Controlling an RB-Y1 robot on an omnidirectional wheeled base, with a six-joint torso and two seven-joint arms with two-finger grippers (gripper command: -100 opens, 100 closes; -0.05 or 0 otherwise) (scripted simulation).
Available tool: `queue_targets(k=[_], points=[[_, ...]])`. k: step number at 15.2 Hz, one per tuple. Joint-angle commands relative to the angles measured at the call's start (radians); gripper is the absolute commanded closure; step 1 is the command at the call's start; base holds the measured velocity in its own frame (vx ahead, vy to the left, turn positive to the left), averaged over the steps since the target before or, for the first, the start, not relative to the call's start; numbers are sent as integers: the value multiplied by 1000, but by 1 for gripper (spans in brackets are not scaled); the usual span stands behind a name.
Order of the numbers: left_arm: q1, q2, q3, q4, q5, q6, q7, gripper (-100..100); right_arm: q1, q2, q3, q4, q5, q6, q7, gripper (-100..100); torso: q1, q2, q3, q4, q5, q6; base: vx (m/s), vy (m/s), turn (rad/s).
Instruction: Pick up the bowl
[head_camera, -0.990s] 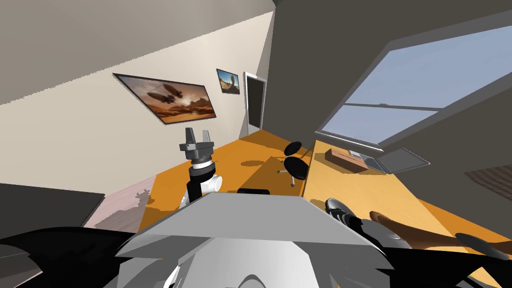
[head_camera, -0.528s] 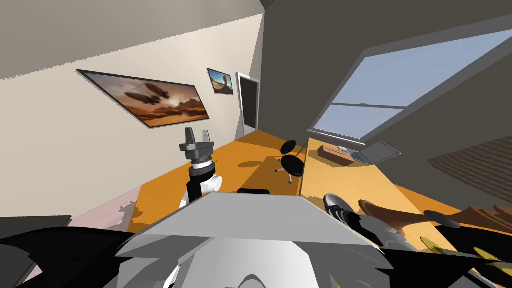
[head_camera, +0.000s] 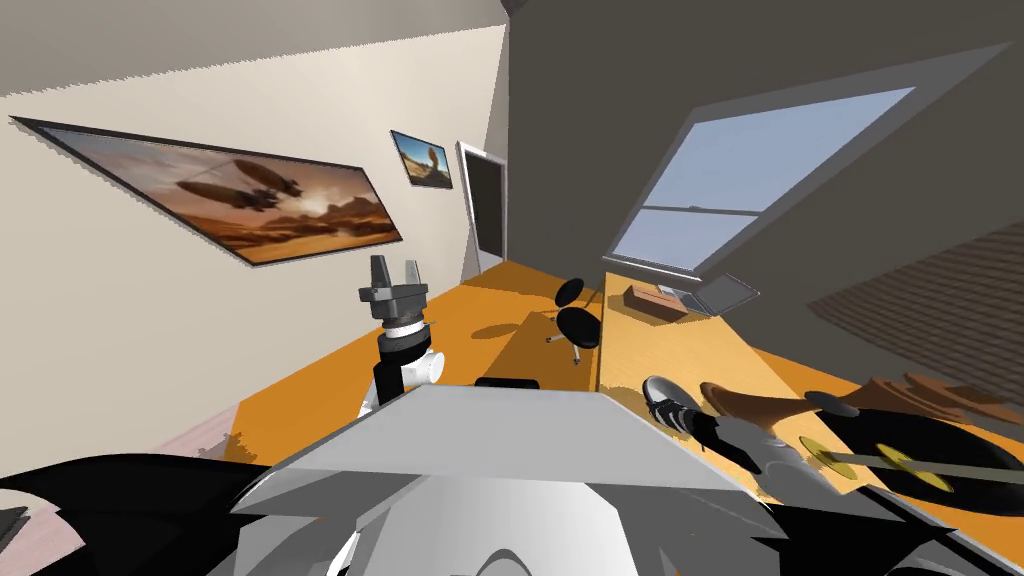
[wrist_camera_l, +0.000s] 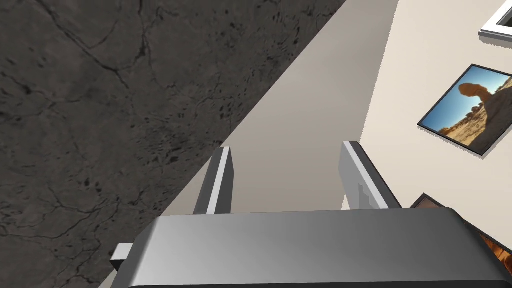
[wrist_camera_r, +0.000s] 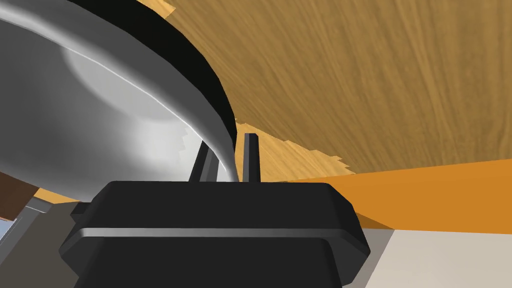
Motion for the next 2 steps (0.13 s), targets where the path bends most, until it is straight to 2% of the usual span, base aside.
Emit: queue_targets(k=[1,2], points=[[0,0,0,0,0,0,0,0,-14,-18,41,-4,-28,-6,13,100,0,0,0,0,0,0,46,31,-161],[0,0,0,0,0,0,0,0,-17,-2,14,19,-13,-9,16,100,0,0,0,0,0,0,28,19,-70]])
